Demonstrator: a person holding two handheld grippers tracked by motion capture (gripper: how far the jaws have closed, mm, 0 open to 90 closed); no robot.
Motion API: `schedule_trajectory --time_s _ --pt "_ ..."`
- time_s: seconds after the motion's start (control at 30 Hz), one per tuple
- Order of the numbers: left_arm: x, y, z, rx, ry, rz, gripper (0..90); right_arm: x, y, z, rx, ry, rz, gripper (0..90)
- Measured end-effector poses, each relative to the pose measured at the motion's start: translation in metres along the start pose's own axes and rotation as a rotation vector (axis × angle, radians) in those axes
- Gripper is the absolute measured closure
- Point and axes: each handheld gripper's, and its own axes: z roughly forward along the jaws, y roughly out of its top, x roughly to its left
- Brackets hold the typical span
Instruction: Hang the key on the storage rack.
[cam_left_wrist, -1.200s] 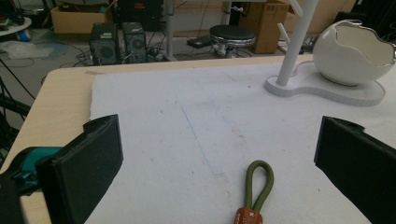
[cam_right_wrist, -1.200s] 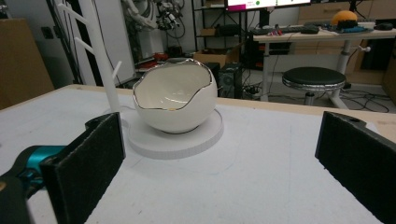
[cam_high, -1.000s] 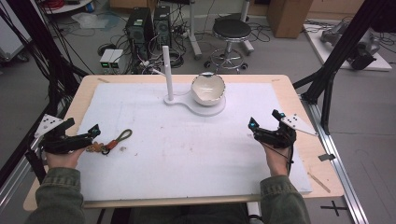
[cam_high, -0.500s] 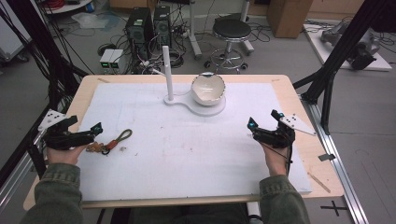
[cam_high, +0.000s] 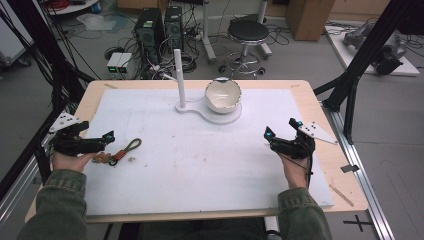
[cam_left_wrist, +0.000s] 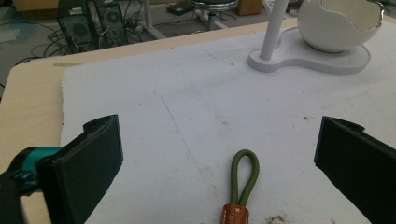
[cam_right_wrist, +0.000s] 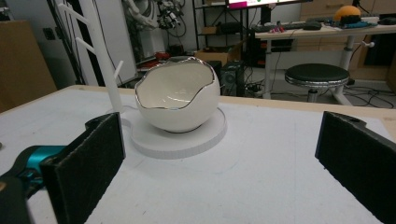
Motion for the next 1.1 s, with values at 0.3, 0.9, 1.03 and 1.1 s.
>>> schedule_trajectory --time_s 0.3,0.9,1.03,1.1 --pt "-0.001 0.006 0.010 0.080 -0.021 0.032 1.7 0.000 0.001 -0.003 -0.006 -0.013 0.004 0.6" --pt "-0.002 0.021 0.027 0.208 -0.057 0.088 1.7 0.000 0.001 -0.004 -0.011 -0.019 -0.005 0.6" --pt "-0.003 0.022 0.031 0.228 -0.067 0.100 1.7 0.000 0.001 -0.004 -0.010 -0.019 -0.004 0.5" --pt "-0.003 0.022 0.033 0.243 -0.069 0.105 1.7 0.000 0.001 -0.004 -0.010 -0.017 -0.004 0.6"
